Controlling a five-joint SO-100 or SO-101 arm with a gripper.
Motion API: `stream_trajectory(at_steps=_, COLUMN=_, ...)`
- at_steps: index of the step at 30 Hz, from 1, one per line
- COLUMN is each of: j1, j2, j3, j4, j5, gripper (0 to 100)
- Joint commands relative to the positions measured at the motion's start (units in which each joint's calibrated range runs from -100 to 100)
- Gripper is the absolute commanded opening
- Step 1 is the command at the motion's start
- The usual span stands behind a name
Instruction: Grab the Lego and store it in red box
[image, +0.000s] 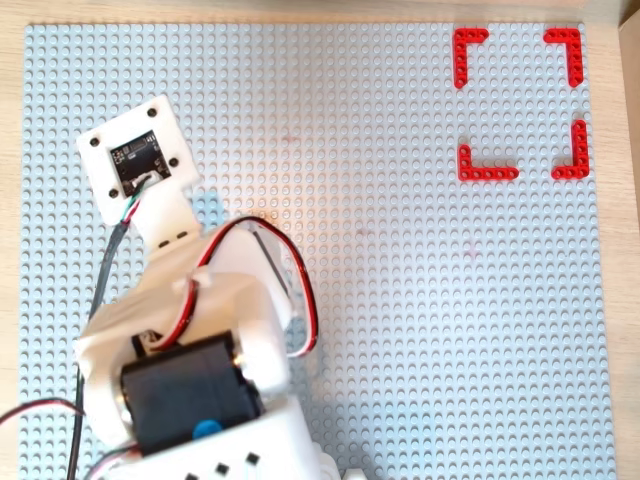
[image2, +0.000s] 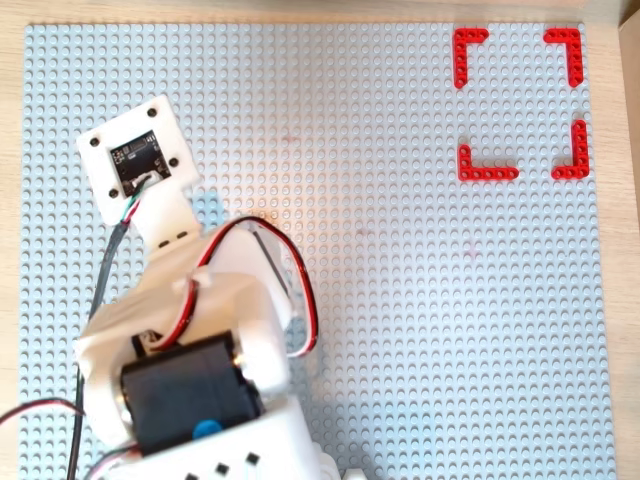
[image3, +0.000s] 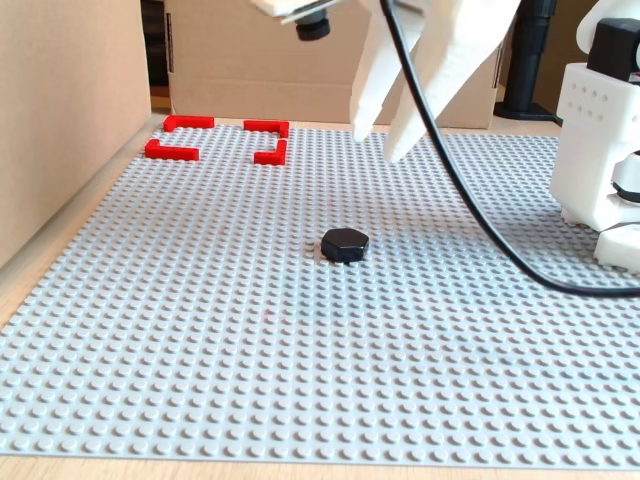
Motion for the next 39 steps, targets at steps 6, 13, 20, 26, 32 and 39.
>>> stream_trajectory(at_steps=6, j1=-0.1, j2=9.7, j3=-0.3, j4=-6.5, j5=0.1, gripper=16)
stream_trajectory(at_steps=13, j1=-0.1, j2=16.9, j3=-0.3, j4=-9.8, j5=-0.1, gripper=16)
stream_trajectory(at_steps=20, j1=-0.1, j2=20.8, j3=-0.7, j4=-10.7, j5=-0.2, gripper=16)
stream_trajectory(at_steps=26, j1=-0.1, j2=22.2, j3=-0.3, j4=-13.1, j5=0.1, gripper=16)
stream_trajectory(at_steps=32, j1=-0.1, j2=24.1, j3=-0.3, j4=-14.8, j5=0.3, gripper=16)
stream_trajectory(at_steps=39, j1=-0.1, j2=27.3, j3=-0.4, j4=-14.8, j5=0.3, gripper=16)
